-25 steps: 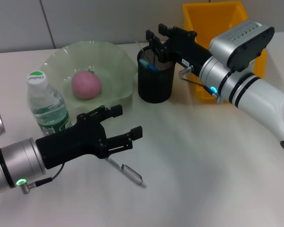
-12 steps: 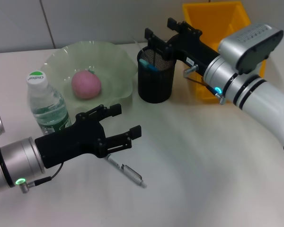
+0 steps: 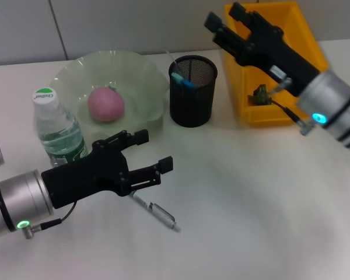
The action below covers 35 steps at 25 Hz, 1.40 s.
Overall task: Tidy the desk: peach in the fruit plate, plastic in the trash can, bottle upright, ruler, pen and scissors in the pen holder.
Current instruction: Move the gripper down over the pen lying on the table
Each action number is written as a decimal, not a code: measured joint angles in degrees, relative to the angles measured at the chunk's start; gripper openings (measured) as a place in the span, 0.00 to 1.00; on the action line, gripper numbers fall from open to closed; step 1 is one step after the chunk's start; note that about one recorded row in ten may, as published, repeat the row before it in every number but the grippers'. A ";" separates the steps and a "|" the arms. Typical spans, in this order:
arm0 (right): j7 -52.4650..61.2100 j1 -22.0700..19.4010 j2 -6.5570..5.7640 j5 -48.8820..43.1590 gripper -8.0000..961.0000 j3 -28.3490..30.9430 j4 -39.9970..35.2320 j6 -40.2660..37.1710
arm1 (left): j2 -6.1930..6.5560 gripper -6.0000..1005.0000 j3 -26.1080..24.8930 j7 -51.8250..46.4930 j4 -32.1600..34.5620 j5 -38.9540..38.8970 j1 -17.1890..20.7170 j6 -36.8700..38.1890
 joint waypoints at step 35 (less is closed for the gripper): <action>33.71 -19.45 -3.37 -15.44 0.75 -26.73 -33.94 -16.82 | 1.46 0.86 -10.28 -9.80 17.17 24.95 0.71 3.84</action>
